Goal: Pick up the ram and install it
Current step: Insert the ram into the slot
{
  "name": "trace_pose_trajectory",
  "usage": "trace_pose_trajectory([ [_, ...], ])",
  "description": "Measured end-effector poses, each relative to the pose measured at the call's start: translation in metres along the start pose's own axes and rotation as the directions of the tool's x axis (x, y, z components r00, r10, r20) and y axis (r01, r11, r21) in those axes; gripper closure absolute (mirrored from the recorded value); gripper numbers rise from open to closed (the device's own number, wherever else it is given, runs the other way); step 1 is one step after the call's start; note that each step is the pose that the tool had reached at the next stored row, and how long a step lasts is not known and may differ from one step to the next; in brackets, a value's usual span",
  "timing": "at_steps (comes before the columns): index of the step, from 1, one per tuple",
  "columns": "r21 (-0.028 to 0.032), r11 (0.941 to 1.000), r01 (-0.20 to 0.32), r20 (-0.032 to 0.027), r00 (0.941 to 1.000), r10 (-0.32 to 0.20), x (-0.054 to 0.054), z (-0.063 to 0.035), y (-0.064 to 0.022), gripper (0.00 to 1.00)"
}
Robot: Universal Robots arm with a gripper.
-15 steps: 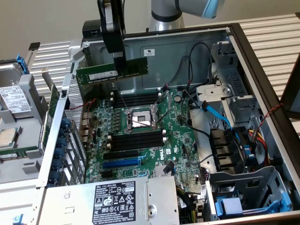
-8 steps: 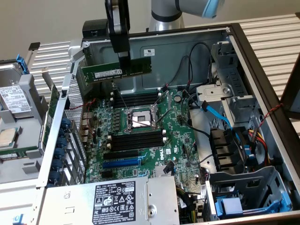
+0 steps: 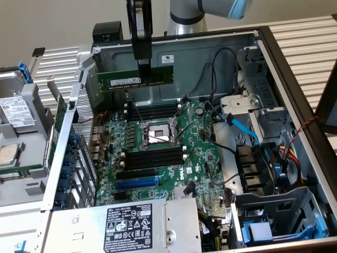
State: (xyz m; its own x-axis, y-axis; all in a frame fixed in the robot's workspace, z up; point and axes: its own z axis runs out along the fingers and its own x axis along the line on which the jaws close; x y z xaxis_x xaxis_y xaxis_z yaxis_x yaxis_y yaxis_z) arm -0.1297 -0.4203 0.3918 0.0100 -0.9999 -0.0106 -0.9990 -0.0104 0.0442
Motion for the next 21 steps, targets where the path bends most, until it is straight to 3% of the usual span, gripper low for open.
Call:
trace_pose_trajectory([
  [3,-0.0119,0.9999,0.000,0.0002,1.0000,0.000,-0.002,0.0034,-0.0066,0.87],
  [4,-0.0133,0.9999,0.000,0.0003,1.0000,0.000,-0.002,0.0058,-0.0076,0.87],
  [9,-0.0135,0.9999,0.000,0.0025,1.0000,0.000,-0.010,0.0237,-0.0085,0.87],
  [14,-0.0130,0.9999,0.000,0.0025,1.0000,0.000,-0.020,0.0317,-0.0089,0.87],
  [18,-0.0064,1.0000,-0.002,0.0020,1.0000,0.002,-0.025,0.0344,-0.0096,0.87],
  [20,0.0038,1.0000,-0.007,0.0008,1.0000,0.007,-0.026,0.0346,-0.0101,0.87],
  [21,0.0136,0.9998,-0.011,-0.0001,0.9999,0.011,-0.026,0.0346,-0.0101,0.87],
])
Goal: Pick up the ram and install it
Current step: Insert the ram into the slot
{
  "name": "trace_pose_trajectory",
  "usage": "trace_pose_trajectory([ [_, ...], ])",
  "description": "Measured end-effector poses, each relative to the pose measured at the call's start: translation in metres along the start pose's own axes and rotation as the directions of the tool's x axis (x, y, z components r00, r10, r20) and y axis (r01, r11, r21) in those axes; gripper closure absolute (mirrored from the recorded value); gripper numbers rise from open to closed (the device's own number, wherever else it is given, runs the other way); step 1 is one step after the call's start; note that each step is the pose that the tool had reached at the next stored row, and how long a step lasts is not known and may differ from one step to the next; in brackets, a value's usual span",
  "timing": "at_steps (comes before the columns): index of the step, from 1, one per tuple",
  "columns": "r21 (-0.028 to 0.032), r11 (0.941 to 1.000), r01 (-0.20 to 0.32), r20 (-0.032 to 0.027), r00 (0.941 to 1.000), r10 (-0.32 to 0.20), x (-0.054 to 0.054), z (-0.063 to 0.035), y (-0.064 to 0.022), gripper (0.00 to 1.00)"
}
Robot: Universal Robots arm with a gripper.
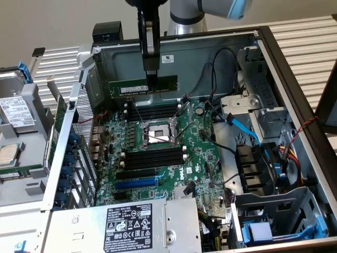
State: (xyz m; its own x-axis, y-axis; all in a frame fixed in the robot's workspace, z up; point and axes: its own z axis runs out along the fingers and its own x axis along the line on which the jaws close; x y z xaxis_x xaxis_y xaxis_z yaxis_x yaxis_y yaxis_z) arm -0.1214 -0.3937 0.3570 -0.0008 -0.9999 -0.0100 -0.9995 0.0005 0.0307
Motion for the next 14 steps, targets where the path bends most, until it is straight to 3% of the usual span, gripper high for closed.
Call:
trace_pose_trajectory([
  [2,0.0168,0.9998,-0.010,-0.0014,1.0000,0.010,-0.0001,0.0003,0.0000,0.87],
  [4,0.0286,0.9993,-0.023,-0.0031,0.9997,0.023,-0.0001,0.0010,-0.0001,0.87],
  [8,0.0354,0.9972,-0.066,-0.0062,0.9978,0.066,-0.0001,0.0037,-0.0002,0.87],
  [10,0.0360,0.9968,-0.071,-0.0125,0.9974,0.071,0.0000,0.0039,-0.0002,0.87],
  [14,0.0360,0.9968,-0.071,-0.0112,0.9974,0.071,0.0002,0.0068,-0.0003,0.87],
])
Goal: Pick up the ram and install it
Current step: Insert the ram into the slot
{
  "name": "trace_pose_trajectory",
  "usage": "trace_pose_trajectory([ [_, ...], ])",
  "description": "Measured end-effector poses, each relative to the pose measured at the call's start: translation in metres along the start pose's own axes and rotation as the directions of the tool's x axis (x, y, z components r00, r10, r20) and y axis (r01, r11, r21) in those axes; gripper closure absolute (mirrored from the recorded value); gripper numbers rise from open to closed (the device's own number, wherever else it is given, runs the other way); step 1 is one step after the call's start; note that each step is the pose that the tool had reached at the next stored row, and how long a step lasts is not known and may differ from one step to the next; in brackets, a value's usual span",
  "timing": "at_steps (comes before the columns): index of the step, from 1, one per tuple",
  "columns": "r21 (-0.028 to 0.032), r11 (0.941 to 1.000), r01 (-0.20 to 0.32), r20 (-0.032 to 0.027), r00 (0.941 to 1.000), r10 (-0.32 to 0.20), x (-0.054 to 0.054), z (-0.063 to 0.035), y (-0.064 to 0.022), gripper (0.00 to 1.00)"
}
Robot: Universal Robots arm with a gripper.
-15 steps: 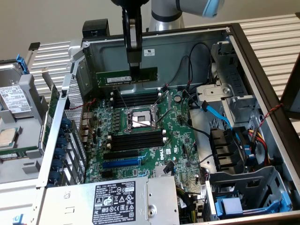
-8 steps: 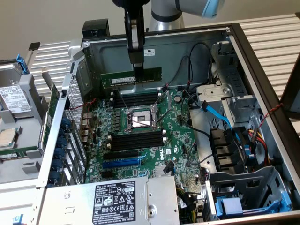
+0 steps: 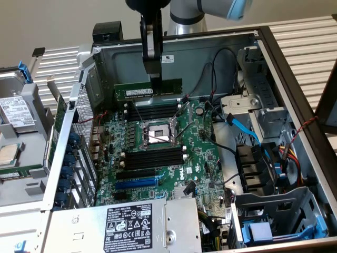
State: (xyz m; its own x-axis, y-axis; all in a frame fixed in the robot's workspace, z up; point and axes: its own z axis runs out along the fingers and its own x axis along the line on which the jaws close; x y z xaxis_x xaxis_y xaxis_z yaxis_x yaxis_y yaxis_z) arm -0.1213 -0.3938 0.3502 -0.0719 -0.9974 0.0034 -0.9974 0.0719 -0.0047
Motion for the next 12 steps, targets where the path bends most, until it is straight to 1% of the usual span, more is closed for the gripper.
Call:
trace_pose_trajectory([
  [2,-0.0001,1.0000,0.000,0.0001,1.0000,0.000,0.000,0.0036,0.0000,0.87],
  [5,-0.0001,1.0000,0.000,0.0023,1.0000,0.000,0.000,0.0092,0.0000,0.87],
  [9,-0.0003,1.0000,0.000,0.0033,1.0000,0.000,0.000,0.0164,0.0000,0.87],
  [12,-0.0004,1.0000,0.000,0.0064,1.0000,0.000,0.003,0.0219,-0.0002,0.87],
])
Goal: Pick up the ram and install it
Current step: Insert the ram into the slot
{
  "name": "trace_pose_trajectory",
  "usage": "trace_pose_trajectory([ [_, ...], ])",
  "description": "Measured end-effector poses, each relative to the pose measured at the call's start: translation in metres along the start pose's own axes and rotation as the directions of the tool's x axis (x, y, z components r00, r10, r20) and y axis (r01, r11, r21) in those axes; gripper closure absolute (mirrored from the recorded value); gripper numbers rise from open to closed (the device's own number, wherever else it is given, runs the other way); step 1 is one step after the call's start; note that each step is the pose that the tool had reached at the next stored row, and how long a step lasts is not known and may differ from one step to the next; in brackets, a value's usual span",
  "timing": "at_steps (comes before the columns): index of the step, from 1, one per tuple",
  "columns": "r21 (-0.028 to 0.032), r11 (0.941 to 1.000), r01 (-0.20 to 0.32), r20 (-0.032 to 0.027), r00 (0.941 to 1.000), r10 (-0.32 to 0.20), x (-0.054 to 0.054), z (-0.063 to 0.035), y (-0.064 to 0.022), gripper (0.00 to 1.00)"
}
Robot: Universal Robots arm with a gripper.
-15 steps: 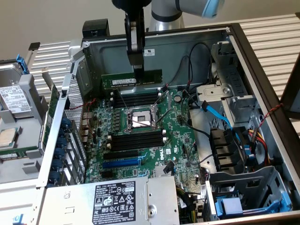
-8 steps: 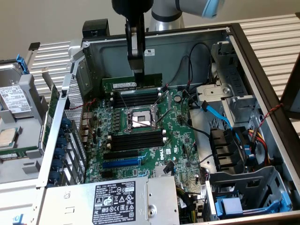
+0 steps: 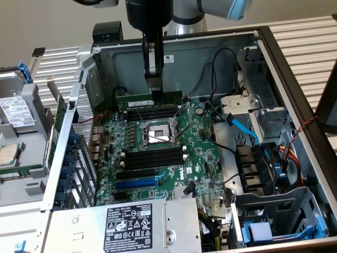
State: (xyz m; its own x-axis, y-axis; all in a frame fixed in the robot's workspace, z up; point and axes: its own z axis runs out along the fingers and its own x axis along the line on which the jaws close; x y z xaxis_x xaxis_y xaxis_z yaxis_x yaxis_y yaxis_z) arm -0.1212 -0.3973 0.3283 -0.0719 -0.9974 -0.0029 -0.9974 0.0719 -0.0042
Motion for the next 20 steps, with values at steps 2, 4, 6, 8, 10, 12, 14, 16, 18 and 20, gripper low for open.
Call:
trace_pose_trajectory([
  [2,-0.0001,1.0000,0.000,0.0000,1.0000,0.000,0.001,0.0033,0.0000,0.87],
  [4,-0.0001,1.0000,0.000,0.0000,1.0000,0.000,0.001,0.0062,0.0000,0.87],
  [6,0.0000,1.0000,0.001,0.0001,1.0000,-0.001,0.001,0.0091,0.0000,0.87],
  [8,-0.0001,1.0000,0.006,0.0000,1.0000,-0.006,0.002,0.0109,-0.0001,0.87],
  [10,-0.0001,0.9999,0.010,-0.0001,0.9999,-0.010,0.002,0.0123,-0.0001,0.87],
  [12,0.0000,0.9999,0.014,0.0001,0.9999,-0.014,0.003,0.0138,-0.0001,0.87],
  [14,-0.0001,0.9999,0.017,0.0001,0.9999,-0.017,0.003,0.0158,-0.0001,0.87],
  [16,-0.0003,0.9998,0.019,-0.0001,0.9998,-0.019,0.005,0.0178,-0.0003,0.87],
  [18,-0.0001,0.9998,0.020,0.0001,0.9998,-0.020,0.005,0.0210,-0.0002,0.87],
  [20,-0.0001,0.9998,0.022,0.0001,0.9998,-0.022,0.006,0.0246,-0.0003,0.87],
])
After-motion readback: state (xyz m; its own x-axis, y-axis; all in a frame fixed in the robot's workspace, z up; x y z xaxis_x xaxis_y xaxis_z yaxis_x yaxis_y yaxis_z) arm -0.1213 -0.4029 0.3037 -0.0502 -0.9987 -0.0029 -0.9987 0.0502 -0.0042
